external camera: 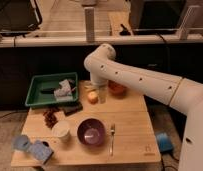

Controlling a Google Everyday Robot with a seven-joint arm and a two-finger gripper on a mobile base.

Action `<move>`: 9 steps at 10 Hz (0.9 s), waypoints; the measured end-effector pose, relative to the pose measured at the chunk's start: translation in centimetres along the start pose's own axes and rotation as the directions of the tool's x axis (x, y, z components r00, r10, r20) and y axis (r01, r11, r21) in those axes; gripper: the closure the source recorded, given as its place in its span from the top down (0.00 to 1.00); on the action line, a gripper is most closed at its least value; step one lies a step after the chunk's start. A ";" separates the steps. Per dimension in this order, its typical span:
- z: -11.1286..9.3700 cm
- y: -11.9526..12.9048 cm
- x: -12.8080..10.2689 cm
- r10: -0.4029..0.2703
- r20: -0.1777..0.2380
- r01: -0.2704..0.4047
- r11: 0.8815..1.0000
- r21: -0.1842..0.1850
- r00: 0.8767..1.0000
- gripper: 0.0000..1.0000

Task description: Place towel in table surface

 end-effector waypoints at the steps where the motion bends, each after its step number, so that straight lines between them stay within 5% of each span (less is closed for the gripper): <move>1: 0.2 -0.8 -0.5 -0.002 0.003 0.002 1.000 0.004 1.000 0.80; 9: 2.0 -5.3 -3.5 -0.044 0.041 0.044 0.999 0.009 0.998 0.80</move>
